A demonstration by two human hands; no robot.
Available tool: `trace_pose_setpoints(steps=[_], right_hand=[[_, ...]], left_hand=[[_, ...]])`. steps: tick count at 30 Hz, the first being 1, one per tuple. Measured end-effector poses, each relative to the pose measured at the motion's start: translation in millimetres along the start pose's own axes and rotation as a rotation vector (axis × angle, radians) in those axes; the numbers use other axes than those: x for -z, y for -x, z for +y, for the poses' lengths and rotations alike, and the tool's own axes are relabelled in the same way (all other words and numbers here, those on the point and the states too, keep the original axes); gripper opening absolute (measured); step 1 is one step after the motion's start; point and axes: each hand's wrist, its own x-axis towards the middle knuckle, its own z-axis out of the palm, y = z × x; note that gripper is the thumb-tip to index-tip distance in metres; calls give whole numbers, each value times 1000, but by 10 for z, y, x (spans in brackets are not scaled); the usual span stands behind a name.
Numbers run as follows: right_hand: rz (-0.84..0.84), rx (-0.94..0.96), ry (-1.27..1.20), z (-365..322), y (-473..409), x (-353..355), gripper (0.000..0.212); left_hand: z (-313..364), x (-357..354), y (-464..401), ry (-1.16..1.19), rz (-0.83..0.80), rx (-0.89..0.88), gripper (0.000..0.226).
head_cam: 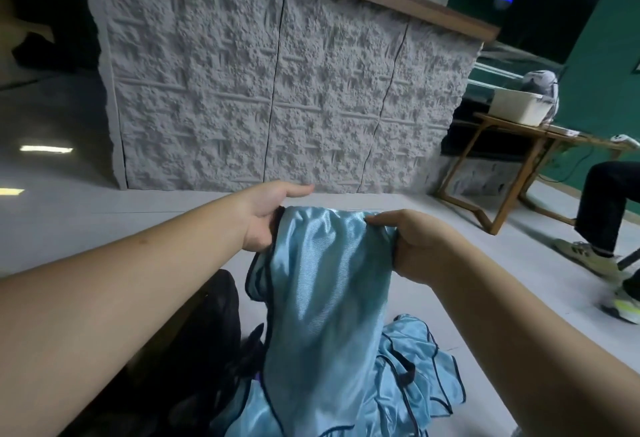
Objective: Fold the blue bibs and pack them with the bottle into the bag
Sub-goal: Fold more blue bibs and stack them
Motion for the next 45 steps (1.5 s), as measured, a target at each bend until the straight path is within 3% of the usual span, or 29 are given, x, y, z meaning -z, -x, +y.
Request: trace_pose_setpoints(steps=[4,7,9,11,12,14,16,19,21,24,25,26,29,34,38,45], right_hand=[[110,32,18,-25,-55,49,17],[164,83,47,-31,-55,75,33],[189,150,32,-37,-52,80,32],[146,217,6,-50,-9,67,25],[74,236,15,-67,36,52,32],[-85,233,169,-106,136,38,46],[-128,233,469,-120,198,29,48],[-59,267,887,-55,244,-52,26],[63,318,1044,-14,235,-107,15],[153,368,1110,0,223,-128,15],[159,370,1112,-7,222,-121,16],[163,371,1116,-9,225,-115,17],[155,369,1125,7,207,-104,18],[151,357,1015,91,169,-21,21],[150,422,1046,197,162,52,26],[60,485,1115,391,181,154,35]], left_hand=[[42,-64,94,-118,-62,33,42],[83,-116,106,-248,51,30,52],[95,-135,103,-314,117,8,42],[118,-143,104,-349,183,-8,41],[125,-152,118,-371,191,-14,42],[132,-181,183,-381,167,-20,28],[126,-192,203,-353,138,-44,2],[117,-183,239,-378,59,-39,10],[94,-136,218,-447,25,-34,38],[47,-82,202,-640,-69,-79,135],[33,-87,222,-715,-125,-83,148],[16,-86,235,-807,-157,-75,143],[-50,-66,207,-1019,-119,-90,89],[-122,-25,97,-1328,112,-283,19],[-200,118,-21,-1490,109,-439,46],[-461,292,70,-1134,44,-552,18]])
